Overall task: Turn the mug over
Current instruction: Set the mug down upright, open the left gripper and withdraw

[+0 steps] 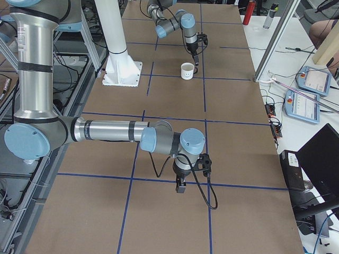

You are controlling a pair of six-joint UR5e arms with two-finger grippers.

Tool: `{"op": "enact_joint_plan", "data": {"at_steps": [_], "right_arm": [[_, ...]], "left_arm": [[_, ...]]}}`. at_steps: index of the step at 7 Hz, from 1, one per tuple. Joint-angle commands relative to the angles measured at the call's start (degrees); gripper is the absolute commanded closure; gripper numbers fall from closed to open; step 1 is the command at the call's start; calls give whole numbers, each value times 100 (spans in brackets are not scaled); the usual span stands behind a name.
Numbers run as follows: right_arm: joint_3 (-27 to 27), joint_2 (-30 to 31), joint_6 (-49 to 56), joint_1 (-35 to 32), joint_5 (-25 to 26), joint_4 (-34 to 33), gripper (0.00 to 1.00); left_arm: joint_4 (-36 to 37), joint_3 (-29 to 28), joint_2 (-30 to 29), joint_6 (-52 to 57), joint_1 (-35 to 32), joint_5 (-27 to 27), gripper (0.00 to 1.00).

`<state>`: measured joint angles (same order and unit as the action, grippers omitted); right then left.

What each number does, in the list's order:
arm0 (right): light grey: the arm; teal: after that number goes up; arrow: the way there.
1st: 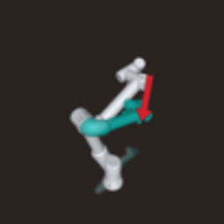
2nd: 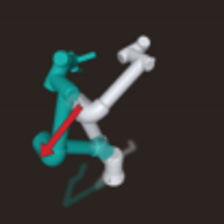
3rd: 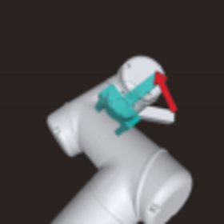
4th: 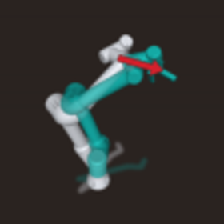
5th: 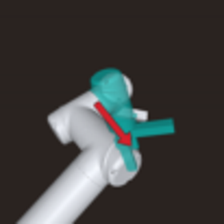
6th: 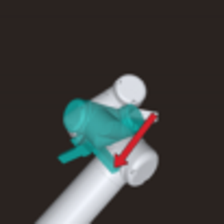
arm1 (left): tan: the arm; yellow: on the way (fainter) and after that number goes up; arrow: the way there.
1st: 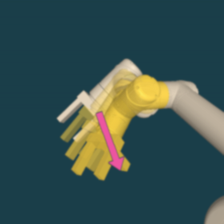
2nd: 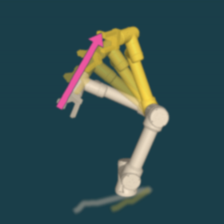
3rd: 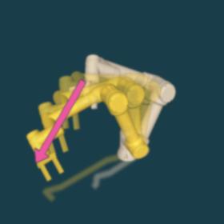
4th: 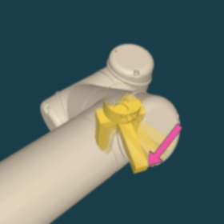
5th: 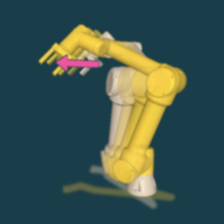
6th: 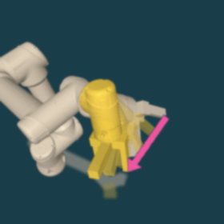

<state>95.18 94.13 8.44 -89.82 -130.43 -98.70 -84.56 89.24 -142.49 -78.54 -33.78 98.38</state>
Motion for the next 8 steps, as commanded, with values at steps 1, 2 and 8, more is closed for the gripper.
{"op": "enact_joint_plan", "data": {"at_steps": [1,2,8], "right_arm": [[0,0,0,0,0,0,0],[0,0,0,0,0,0,0],[0,0,0,0,0,0,0]], "left_arm": [[533,1415,886,887,-723,426,0],[563,1855,1316,1284,-1048,593,0],[484,2450,4136,6387,-4175,2533,0]]}}
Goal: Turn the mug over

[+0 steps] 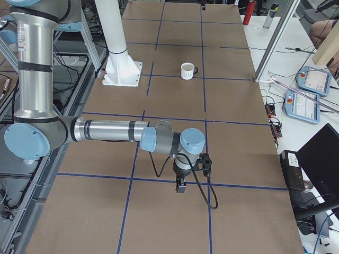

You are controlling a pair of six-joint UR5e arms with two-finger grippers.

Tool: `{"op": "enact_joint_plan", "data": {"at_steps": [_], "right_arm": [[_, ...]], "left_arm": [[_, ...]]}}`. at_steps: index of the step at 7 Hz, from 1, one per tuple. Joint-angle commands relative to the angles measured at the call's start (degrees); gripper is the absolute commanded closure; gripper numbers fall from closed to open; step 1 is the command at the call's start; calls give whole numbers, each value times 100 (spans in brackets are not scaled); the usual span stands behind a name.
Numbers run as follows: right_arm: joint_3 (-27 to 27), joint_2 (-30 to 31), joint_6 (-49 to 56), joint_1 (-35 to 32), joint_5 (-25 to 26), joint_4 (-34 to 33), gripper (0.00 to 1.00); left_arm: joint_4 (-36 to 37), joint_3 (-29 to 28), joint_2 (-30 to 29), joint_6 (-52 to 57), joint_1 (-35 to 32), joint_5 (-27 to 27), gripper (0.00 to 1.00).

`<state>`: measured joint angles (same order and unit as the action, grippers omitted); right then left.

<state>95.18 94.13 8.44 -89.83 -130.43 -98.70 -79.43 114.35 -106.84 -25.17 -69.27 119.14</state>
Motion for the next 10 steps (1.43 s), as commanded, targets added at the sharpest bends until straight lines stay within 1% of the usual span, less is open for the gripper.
{"op": "enact_joint_plan", "data": {"at_steps": [1,2,3,4,5,6,7,8,9,10], "right_arm": [[0,0,0,0,0,0,0],[0,0,0,0,0,0,0],[0,0,0,0,0,0,0],[0,0,0,0,0,0,0],[0,0,0,0,0,0,0],[-9,0,0,0,0,0,0],[0,0,0,0,0,0,0],[0,0,0,0,0,0,0],[0,0,0,0,0,0,0],[0,0,0,0,0,0,0]], "left_arm": [[-160,-314,951,2198,-1258,644,0],[-170,-786,1094,2931,-1751,820,0],[-170,-1287,1287,3530,-1991,917,0],[-161,-1362,1428,3841,-2150,1049,0],[-187,-1684,1621,3887,-2239,1250,0],[-292,-1783,1684,3879,-2579,1261,0],[-284,-1619,1937,3818,-2583,1252,0],[-310,-1565,2061,3835,-2574,1252,0],[-415,-1564,1975,3835,-2583,1252,0],[-572,-1695,1913,3818,-2557,1243,0]]}}
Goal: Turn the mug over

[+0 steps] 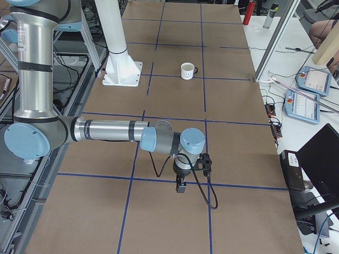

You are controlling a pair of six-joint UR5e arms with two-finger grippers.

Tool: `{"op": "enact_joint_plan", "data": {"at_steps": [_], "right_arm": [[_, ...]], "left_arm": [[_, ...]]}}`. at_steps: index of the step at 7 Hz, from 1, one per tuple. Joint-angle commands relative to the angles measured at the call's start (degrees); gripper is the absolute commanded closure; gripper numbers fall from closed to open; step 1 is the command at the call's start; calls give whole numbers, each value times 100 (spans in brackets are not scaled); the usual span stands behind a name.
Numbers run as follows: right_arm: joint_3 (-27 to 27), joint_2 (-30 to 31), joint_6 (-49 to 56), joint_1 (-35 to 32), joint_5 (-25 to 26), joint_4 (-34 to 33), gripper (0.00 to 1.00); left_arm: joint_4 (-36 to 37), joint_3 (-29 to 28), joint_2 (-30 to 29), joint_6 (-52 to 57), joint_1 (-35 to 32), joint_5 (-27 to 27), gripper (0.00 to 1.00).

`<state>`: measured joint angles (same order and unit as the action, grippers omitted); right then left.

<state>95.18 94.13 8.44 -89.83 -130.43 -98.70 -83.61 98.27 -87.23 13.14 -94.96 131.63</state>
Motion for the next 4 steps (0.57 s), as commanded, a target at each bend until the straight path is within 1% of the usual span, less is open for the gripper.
{"op": "enact_joint_plan", "data": {"at_steps": [1,2,4], "right_arm": [[0,0,0,0,0,0,0],[0,0,0,0,0,0,0],[0,0,0,0,0,0,0]], "left_arm": [[-208,-88,-101,31,4,20,0],[-226,-184,-101,40,3,220,0],[-226,-176,-101,31,3,249,0]]}}
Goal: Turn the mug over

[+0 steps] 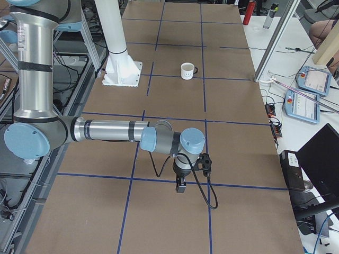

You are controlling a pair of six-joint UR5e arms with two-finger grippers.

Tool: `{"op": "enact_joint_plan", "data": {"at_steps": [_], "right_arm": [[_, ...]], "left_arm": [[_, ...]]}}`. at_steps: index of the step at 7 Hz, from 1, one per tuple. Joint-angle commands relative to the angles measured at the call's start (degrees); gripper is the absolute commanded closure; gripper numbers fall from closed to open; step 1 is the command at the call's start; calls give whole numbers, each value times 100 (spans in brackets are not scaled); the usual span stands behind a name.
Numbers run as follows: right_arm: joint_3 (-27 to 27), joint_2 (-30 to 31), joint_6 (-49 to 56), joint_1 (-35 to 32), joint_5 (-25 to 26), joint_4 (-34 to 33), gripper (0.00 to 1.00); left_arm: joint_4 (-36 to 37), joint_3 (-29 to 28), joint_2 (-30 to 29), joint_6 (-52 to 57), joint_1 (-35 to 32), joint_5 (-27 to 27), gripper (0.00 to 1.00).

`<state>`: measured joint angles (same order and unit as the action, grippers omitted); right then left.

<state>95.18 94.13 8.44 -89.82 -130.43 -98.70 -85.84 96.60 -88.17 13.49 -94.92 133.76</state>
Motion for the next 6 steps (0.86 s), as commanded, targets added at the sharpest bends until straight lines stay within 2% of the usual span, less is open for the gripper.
{"op": "enact_joint_plan", "data": {"at_steps": [1,5,6], "right_arm": [[0,0,0,0,0,0,0],[0,0,0,0,0,0,0],[0,0,0,0,0,0,0]], "left_arm": [[32,-27,-7,-47,0,89,0],[50,-185,28,-74,0,89,0],[355,-203,-50,-83,-9,80,0]]}}
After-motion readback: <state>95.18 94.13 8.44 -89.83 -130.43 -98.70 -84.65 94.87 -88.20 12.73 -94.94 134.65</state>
